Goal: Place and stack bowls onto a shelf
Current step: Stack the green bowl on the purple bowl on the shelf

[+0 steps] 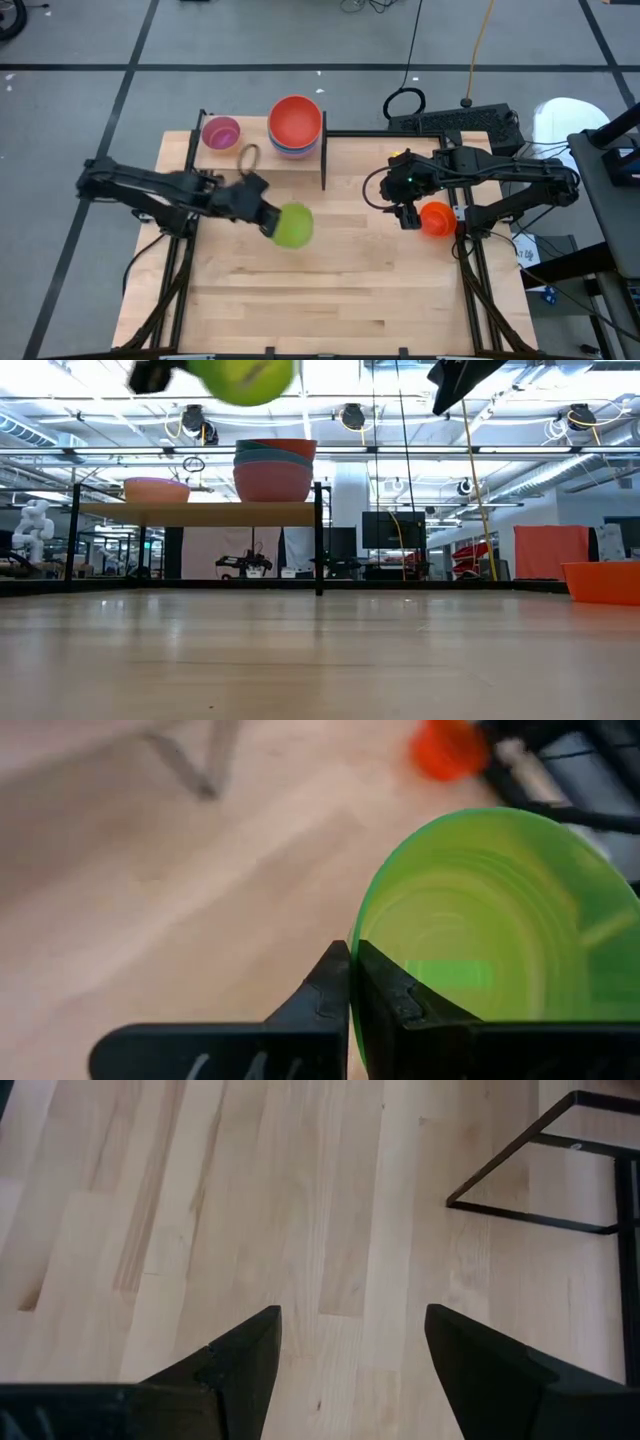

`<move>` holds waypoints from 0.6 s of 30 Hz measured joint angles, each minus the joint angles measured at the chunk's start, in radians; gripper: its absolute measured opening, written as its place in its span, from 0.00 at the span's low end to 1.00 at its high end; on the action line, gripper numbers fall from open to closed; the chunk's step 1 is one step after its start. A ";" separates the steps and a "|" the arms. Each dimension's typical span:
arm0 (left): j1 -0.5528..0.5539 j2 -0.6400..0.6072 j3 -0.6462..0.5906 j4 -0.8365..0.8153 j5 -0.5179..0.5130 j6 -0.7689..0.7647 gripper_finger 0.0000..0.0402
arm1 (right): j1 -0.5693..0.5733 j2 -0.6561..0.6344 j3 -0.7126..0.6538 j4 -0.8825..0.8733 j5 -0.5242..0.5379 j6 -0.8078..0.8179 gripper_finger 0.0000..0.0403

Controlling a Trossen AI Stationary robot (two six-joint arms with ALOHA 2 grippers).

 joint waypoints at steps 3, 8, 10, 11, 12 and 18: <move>0.033 -0.088 0.000 -0.105 -0.041 0.024 0.01 | 0.000 0.000 0.000 0.012 0.000 -0.002 0.60; 0.108 -0.205 0.000 -0.270 -0.061 0.084 0.01 | 0.000 0.000 0.000 0.045 0.001 -0.002 0.60; 0.145 -0.243 0.000 -0.324 -0.073 0.107 0.01 | 0.000 0.000 0.000 0.067 0.001 -0.002 0.60; 0.164 -0.264 0.000 -0.337 -0.079 0.121 0.01 | 0.000 0.000 0.000 0.073 0.001 -0.002 0.60; 0.185 -0.278 0.000 -0.359 -0.083 0.136 0.01 | 0.000 0.000 0.000 0.082 0.001 -0.002 0.60; 0.316 -0.363 0.000 -0.389 -0.125 0.235 0.01 | 0.000 0.000 0.000 0.139 0.001 0.001 0.60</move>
